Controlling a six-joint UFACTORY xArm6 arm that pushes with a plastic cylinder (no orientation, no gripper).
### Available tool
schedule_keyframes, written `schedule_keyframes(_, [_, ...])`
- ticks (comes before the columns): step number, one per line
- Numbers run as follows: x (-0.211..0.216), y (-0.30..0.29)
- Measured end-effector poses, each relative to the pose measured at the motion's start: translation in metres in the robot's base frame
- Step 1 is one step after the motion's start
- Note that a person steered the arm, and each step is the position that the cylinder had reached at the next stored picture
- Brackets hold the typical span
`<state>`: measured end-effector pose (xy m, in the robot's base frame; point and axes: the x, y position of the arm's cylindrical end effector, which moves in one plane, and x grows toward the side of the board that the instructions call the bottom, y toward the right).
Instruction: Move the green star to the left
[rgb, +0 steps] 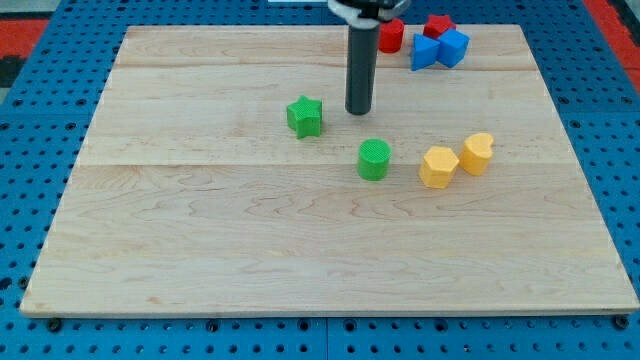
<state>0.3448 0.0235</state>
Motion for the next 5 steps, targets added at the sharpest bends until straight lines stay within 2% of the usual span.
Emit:
schedule_keyframes(1, [0.003, -0.105])
schedule_keyframes(2, [0.019, -0.176])
schedule_keyframes(3, [-0.001, -0.14])
schedule_keyframes(4, [-0.005, -0.021])
schedule_keyframes(5, [0.061, -0.016])
